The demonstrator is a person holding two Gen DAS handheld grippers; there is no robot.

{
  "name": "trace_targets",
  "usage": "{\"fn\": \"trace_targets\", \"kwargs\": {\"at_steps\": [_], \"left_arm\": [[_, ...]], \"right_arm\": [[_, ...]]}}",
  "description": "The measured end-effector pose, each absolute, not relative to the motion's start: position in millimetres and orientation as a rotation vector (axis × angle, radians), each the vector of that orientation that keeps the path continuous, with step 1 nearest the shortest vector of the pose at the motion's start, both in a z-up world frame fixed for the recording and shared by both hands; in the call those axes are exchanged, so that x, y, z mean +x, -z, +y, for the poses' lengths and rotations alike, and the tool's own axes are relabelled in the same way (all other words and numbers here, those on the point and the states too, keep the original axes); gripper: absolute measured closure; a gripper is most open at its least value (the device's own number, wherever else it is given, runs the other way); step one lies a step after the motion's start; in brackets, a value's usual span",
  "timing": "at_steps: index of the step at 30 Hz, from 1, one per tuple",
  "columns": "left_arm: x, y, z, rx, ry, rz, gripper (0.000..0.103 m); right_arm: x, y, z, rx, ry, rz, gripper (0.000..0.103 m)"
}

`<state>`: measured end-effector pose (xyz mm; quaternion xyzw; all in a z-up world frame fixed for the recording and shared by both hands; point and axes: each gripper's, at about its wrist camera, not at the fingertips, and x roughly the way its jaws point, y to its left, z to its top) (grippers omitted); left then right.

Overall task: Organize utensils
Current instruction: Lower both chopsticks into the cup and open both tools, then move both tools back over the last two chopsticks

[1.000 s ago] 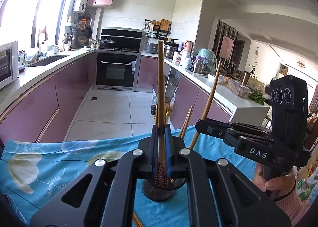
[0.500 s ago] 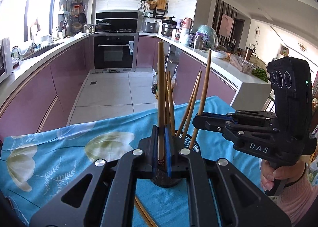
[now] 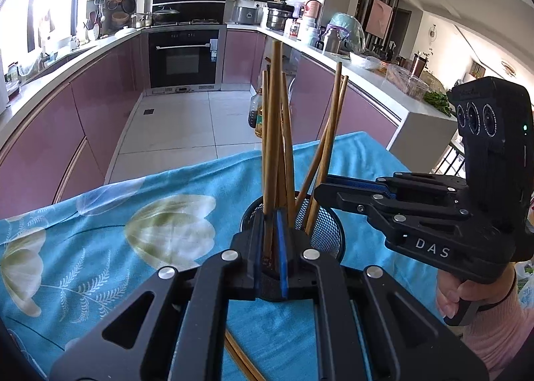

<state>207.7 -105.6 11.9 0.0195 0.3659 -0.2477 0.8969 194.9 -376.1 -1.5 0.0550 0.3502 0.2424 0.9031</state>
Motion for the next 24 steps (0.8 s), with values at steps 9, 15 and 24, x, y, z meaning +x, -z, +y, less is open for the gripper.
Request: {"fn": "trace_targets", "kwargs": {"at_steps": [9,15,24], "left_arm": [[202,-7,-97,0.007,0.473,0.724,0.087],[177,-8,-86,-0.005,0.436,0.676,0.064],[148,13,-48,-0.061,0.369,0.692,0.051]], "right_arm": [[185,-1,-378,0.139,-0.521,0.695,0.081],[167,-2,-382,0.164,-0.546,0.674,0.067],[128,7,-370,0.152,-0.647,0.674,0.062]]}}
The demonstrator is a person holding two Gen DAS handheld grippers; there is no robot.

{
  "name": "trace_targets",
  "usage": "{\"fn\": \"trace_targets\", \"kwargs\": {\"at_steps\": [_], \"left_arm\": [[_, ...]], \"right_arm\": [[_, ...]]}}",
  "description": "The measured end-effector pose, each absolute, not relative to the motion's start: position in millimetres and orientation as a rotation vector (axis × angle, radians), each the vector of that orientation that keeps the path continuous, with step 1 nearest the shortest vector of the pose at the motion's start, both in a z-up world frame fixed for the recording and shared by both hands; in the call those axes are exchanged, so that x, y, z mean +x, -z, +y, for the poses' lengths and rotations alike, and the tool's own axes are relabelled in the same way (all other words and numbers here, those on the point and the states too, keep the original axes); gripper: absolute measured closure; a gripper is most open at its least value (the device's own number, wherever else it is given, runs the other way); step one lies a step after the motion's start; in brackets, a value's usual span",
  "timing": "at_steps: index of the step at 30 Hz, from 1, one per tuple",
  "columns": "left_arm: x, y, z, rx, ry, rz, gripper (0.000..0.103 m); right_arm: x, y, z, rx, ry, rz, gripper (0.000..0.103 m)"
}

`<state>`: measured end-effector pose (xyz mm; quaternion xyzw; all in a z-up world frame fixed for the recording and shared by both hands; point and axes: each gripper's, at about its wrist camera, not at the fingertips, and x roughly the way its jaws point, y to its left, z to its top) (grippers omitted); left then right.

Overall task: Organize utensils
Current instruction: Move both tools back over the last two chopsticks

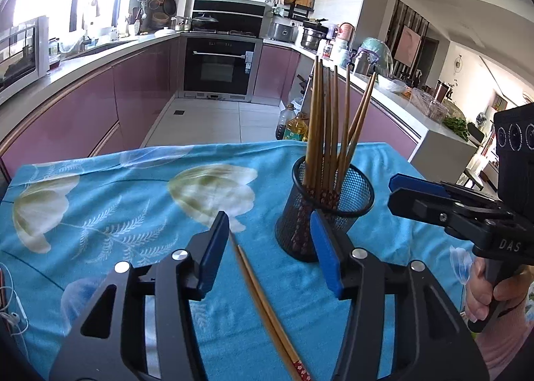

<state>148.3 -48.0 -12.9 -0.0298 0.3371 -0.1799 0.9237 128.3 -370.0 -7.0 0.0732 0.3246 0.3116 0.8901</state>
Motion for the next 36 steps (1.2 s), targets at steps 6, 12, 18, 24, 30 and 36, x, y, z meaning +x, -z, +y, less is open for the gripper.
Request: {"fn": "trace_targets", "kwargs": {"at_steps": [6,12,18,24,30,36], "left_arm": [[132,41,-25,-0.081,0.312,0.738,0.050],[119,64,-14,-0.093,0.282,0.781,0.049],[113,79,-10,-0.091,0.256,0.807,0.045],[109,88,-4,-0.103,0.237,0.826,0.040],[106,94,0,-0.114,0.229,0.839,0.040],[105,98,-1,-0.111,0.230,0.848,0.039]], "right_arm": [[116,40,-345,0.102,-0.684,0.770,0.061],[113,70,-326,0.086,-0.690,0.853,0.058],[109,86,-313,0.052,-0.676,0.889,0.053],[104,95,-300,0.005,-0.663,0.904,0.053],[100,100,-288,-0.065,-0.650,0.901,0.053],[98,100,-283,-0.113,-0.628,0.887,0.053]]}}
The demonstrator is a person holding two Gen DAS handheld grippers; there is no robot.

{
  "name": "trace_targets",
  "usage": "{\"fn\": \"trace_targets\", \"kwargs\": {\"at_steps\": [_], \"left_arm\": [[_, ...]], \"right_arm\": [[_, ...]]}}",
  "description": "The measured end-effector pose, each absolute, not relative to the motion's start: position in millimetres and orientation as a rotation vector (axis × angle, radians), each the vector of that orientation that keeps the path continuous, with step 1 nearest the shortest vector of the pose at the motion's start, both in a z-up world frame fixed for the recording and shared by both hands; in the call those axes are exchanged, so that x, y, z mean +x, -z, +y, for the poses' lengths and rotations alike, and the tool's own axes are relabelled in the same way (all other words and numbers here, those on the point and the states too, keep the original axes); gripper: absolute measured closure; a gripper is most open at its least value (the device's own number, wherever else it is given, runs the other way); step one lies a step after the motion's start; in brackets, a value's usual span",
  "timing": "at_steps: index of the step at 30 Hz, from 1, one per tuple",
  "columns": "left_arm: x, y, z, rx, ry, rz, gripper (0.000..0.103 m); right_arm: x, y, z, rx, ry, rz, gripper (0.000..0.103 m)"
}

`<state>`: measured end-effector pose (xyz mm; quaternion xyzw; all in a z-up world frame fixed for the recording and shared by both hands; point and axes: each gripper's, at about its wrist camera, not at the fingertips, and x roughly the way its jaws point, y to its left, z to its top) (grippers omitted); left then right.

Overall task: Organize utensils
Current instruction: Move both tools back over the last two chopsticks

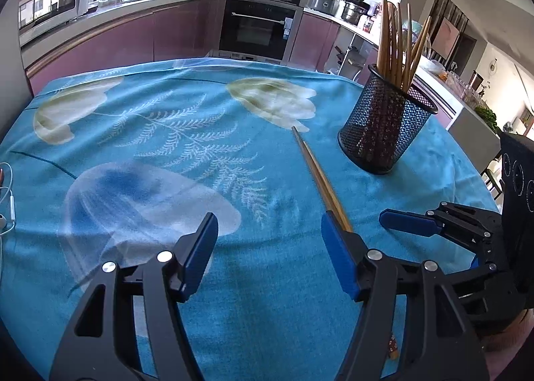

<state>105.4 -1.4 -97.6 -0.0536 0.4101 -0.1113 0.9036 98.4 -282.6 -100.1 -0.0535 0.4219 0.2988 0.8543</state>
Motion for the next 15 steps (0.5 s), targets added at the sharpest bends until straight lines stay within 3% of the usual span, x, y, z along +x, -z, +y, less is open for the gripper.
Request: {"fn": "trace_targets", "kwargs": {"at_steps": [15], "left_arm": [[99,107,-27,-0.049,0.318,0.880,0.039]], "right_arm": [[105,100,-306,-0.046,-0.629,0.928,0.068]]}}
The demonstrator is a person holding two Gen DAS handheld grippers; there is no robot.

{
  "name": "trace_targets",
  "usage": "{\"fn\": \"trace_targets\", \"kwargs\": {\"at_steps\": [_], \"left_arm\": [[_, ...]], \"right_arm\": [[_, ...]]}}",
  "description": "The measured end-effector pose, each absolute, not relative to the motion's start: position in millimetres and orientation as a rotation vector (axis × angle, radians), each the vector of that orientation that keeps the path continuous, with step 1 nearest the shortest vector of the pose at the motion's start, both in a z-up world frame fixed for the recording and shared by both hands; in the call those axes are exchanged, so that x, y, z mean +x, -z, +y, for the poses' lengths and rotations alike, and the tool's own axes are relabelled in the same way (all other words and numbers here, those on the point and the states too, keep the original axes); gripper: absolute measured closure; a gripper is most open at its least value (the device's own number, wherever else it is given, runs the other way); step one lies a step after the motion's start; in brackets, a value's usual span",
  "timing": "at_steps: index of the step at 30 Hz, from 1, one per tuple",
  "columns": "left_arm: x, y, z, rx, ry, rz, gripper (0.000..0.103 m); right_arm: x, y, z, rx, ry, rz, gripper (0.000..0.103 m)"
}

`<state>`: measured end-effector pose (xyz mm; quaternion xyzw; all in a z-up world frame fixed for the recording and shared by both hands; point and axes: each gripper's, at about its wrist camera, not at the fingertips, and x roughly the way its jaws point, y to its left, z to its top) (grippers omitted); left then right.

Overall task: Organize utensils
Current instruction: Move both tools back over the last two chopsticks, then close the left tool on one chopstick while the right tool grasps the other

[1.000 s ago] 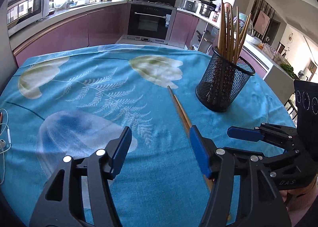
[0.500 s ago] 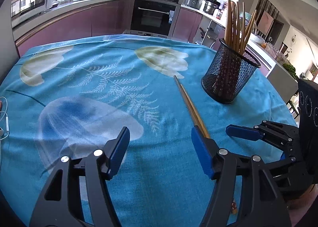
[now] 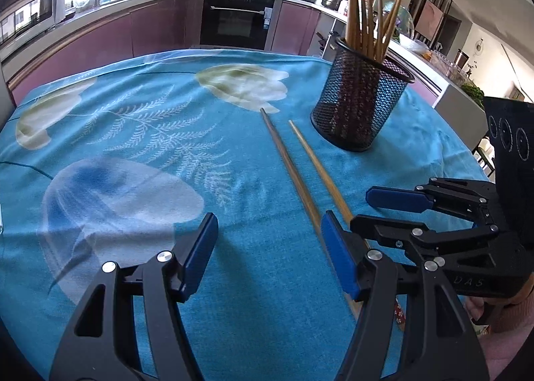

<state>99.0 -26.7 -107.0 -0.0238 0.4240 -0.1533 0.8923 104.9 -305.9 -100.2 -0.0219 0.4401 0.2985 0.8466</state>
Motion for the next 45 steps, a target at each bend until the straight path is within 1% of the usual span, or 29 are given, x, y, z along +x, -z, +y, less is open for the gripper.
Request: {"fn": "trace_targets", "kwargs": {"at_steps": [4,7,9,12,14,15,18,20,25,31,32,33,34,35,41,45], "left_arm": [[95,109,-40,-0.003,0.360,0.886,0.039],[93,110,-48,0.029,0.372,0.890,0.045],[92,111,-51,0.051,0.357,0.892,0.053],[93,110,-51,0.044,0.356,0.899,0.060],[93,110,-51,0.031,0.363,0.903,0.068],[93,110,-51,0.026,0.368,0.904,0.071],[90,109,-53,0.011,0.383,0.906,0.087],[89,111,-56,-0.007,0.393,0.916,0.092],[85,112,-57,-0.032,0.380,0.920,0.092],[75,110,-57,-0.042,0.389,0.937,0.092],[75,110,-56,-0.039,0.384,0.937,0.091],[75,109,-56,-0.040,0.384,0.934,0.082],[76,108,-55,-0.041,0.380,0.929,0.078],[78,106,-54,-0.037,0.367,0.918,0.076],[98,102,-55,-0.004,0.346,0.903,0.071],[113,108,-56,0.014,0.328,0.922,0.072]], "right_arm": [[107,100,-309,-0.040,-0.633,0.937,0.071],[109,101,-313,-0.025,-0.641,0.944,0.072],[109,100,-314,-0.023,-0.642,0.946,0.072],[110,101,-314,-0.019,-0.644,0.947,0.072],[111,101,-313,-0.016,-0.645,0.948,0.072],[111,101,-313,-0.015,-0.645,0.949,0.072],[111,101,-313,-0.017,-0.644,0.948,0.072],[112,101,-314,-0.018,-0.642,0.947,0.072],[112,100,-314,-0.019,-0.642,0.948,0.072],[116,100,-317,-0.019,-0.636,0.952,0.076],[117,100,-317,-0.021,-0.634,0.952,0.076],[117,100,-317,-0.023,-0.632,0.951,0.076],[118,100,-316,-0.022,-0.631,0.951,0.076],[119,101,-316,-0.021,-0.630,0.952,0.076],[126,101,-311,-0.038,-0.614,0.944,0.076],[132,101,-312,-0.041,-0.607,0.948,0.079]]}}
